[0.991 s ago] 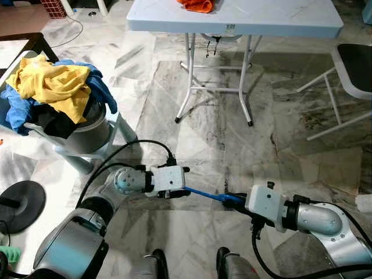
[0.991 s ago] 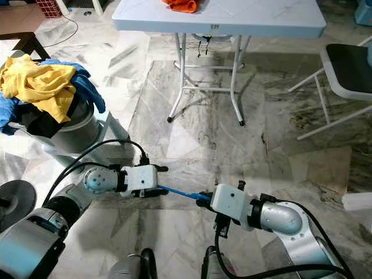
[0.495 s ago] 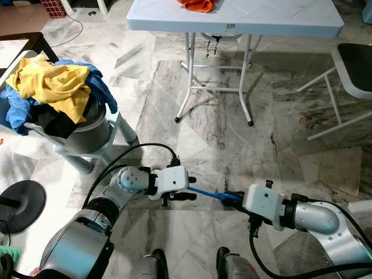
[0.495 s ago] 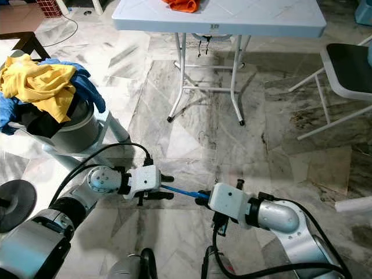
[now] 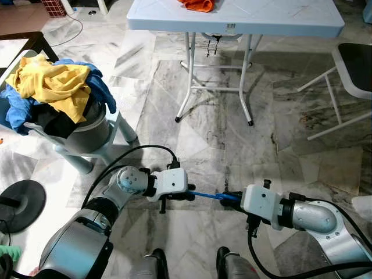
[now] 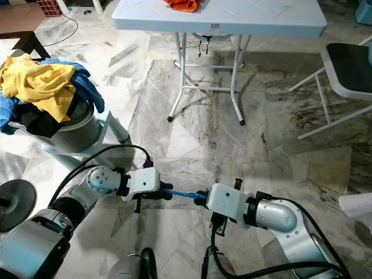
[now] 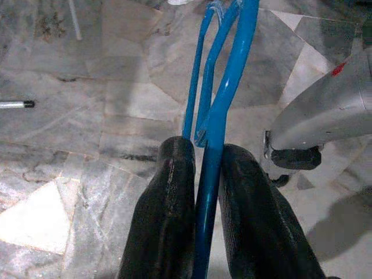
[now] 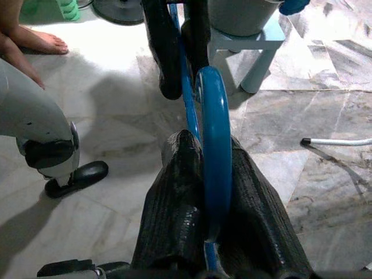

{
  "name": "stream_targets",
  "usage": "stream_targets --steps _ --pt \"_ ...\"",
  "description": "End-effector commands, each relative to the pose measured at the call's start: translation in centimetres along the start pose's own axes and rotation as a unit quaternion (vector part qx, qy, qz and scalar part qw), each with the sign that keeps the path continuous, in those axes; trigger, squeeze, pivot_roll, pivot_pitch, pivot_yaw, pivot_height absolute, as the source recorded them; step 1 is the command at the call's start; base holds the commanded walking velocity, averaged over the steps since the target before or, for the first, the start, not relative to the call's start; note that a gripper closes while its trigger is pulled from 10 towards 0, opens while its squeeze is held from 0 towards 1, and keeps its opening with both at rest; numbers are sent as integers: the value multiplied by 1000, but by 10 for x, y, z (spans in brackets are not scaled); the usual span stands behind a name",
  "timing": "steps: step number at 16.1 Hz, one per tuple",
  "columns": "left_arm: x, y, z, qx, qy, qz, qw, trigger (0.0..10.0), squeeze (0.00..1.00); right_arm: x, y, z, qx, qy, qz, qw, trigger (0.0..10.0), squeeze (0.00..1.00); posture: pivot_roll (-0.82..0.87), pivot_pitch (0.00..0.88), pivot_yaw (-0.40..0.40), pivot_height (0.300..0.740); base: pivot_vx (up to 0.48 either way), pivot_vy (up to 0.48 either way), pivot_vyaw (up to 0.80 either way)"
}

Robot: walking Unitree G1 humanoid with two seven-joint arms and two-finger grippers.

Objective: Hang hanger

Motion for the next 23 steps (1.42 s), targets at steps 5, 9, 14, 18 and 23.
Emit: stream_targets --steps 5,9,14,18,23 --pt "-9 -4 4 -10 19 5 1000 0 0 -2 3 -4 3 0 0 1000 10000 0 -163 250 75 740 0 0 0" --pt "-13 -7 5 -9 26 6 1000 0 0 -4 3 -7 2 2 6 1000 10000 0 -156 252 75 740 0 0 0" --pt "-10 1 6 19 16 12 1000 0 0 -4 4 -9 4 -1 -3 1000 10000 1000 -149 256 75 740 0 0 0" --pt "-11 -1 7 21 13 18 1000 0 0 -10 3 -8 3 11 3 1000 10000 1000 -148 257 77 740 0 0 0" --pt "-19 -3 12 22 32 13 999 0 0 -33 -3 -3 -13 58 29 998 10000 1000 -149 262 79 740 0 0 0"
Point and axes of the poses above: a point about 5 cm out from each wrist's last joint towards the gripper, its own z axis pointing back from the gripper into the wrist, its own x axis along the axis of the wrist's last joint, y = z × x, the point moved 4 cm from there along -z, pointing out of the wrist towards the gripper, and after that the axes turned 1 degree about -z, right-handed, at the moved point
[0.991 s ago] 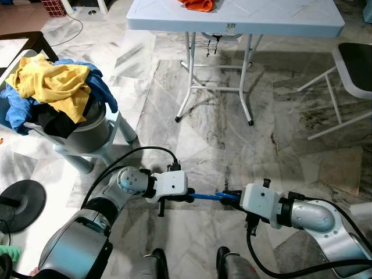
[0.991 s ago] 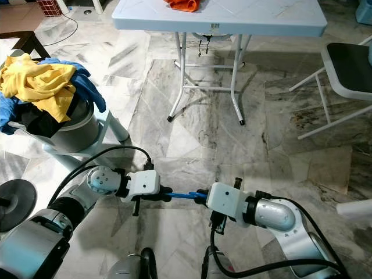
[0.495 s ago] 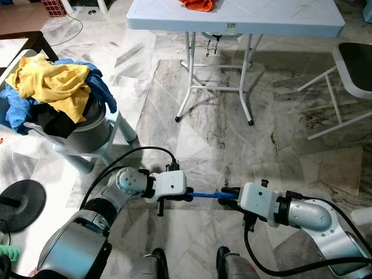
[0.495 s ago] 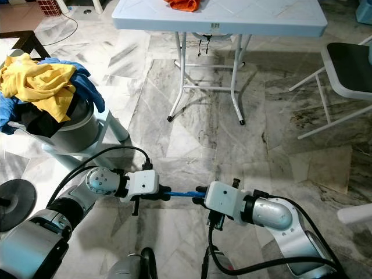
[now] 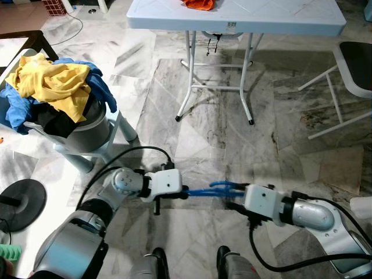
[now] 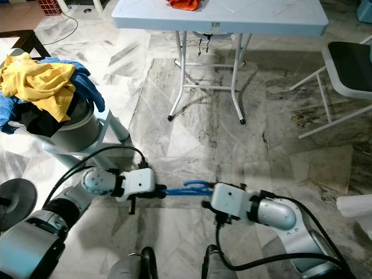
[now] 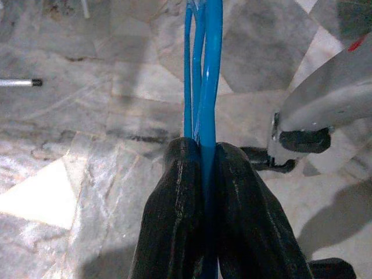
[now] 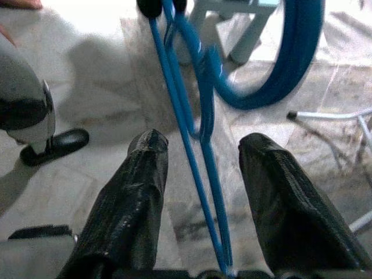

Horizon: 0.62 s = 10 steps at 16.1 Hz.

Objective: Hang hanger

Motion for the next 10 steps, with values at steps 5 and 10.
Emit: stream_targets --steps 5,10 --pt "13 -7 -1 -28 -40 -40 998 0 0 -27 3 -12 -16 28 0 999 10000 0 -142 268 81 740 0 0 0" --pt "19 -9 1 -45 -54 -62 996 0 0 -46 -1 -18 -12 55 14 998 10000 0 -128 268 84 740 0 0 0"
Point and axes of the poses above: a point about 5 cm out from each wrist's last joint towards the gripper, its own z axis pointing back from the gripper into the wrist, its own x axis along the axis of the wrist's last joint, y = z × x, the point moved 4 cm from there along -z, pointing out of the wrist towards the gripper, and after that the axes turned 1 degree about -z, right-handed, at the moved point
